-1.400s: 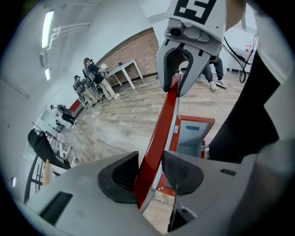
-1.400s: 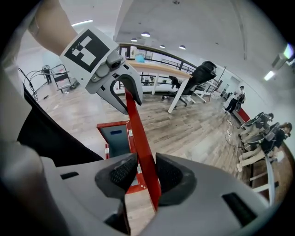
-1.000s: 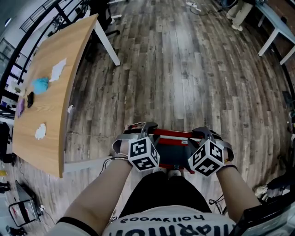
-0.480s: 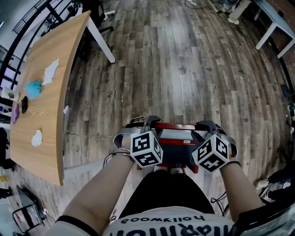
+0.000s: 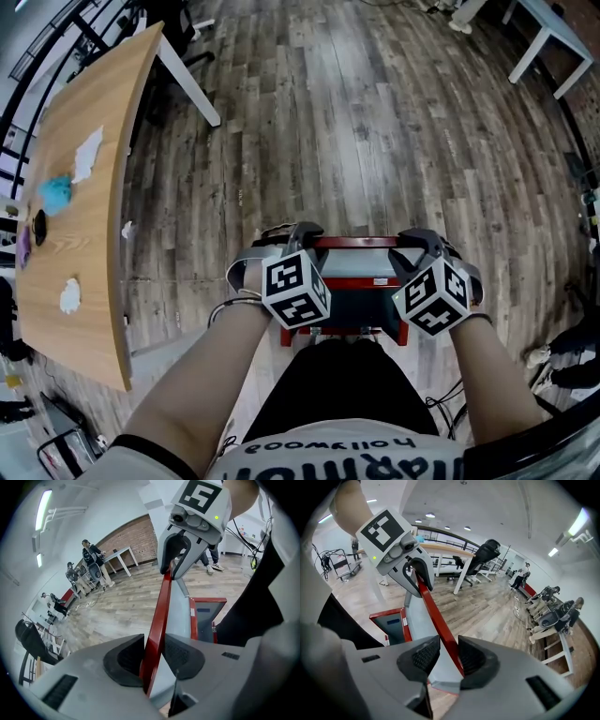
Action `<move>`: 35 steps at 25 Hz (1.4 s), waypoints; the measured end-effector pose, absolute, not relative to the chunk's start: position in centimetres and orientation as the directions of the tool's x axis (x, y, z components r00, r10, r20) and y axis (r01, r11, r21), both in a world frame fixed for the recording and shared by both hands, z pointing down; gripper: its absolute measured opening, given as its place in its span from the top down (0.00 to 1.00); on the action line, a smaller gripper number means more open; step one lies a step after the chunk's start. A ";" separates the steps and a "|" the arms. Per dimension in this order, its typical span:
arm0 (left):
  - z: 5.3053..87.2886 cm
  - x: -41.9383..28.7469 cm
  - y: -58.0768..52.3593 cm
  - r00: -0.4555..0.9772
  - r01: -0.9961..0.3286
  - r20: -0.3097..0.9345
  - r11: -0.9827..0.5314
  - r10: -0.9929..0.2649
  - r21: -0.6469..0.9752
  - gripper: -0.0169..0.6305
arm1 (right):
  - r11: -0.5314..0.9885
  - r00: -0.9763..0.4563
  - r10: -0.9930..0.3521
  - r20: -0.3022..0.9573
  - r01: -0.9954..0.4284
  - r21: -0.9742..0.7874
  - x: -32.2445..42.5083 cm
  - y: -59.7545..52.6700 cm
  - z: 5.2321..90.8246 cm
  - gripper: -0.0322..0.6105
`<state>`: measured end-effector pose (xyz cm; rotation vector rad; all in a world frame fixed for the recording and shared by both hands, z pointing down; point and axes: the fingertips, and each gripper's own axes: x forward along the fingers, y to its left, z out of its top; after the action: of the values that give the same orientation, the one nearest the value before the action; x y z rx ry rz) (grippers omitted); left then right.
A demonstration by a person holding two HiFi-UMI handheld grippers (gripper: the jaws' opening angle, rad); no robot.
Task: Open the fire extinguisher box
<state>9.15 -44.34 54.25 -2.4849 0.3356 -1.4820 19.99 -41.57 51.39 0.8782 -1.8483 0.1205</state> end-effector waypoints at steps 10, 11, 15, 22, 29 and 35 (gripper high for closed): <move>54.9 9.1 -45.6 0.436 -0.086 0.839 -0.943 -0.325 -0.321 0.81 | 0.748 -0.182 -0.527 0.830 -0.562 0.351 20.0 -42.6 51.9 0.78; 55.0 9.1 -45.7 0.431 -0.089 0.840 -0.942 -0.329 -0.323 0.81 | 0.751 -0.186 -0.528 0.829 -0.559 0.353 20.0 -42.8 52.0 0.78; 55.3 9.4 -46.2 0.422 -0.095 0.843 -0.941 -0.334 -0.325 0.81 | 0.747 -0.181 -0.539 0.822 -0.554 0.368 20.3 -43.4 52.2 0.78; 55.6 9.4 -46.3 0.428 -0.078 0.837 -0.937 -0.341 -0.342 0.81 | 0.736 -0.147 -0.582 0.800 -0.512 0.442 20.4 -43.8 52.6 0.80; 56.1 9.4 -46.8 0.424 -0.067 0.831 -0.928 -0.359 -0.367 0.81 | 0.681 -0.115 -0.648 0.753 -0.531 0.504 20.5 -44.5 53.1 0.80; 56.8 9.4 -47.8 0.414 -0.062 0.841 -0.932 -0.349 -0.356 0.81 | 0.655 -0.108 -0.650 0.752 -0.582 0.483 20.6 -45.8 53.7 0.80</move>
<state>9.44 -47.80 56.82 -2.4026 0.3589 -1.5259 20.56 -45.79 53.67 0.9916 -1.7795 -0.0782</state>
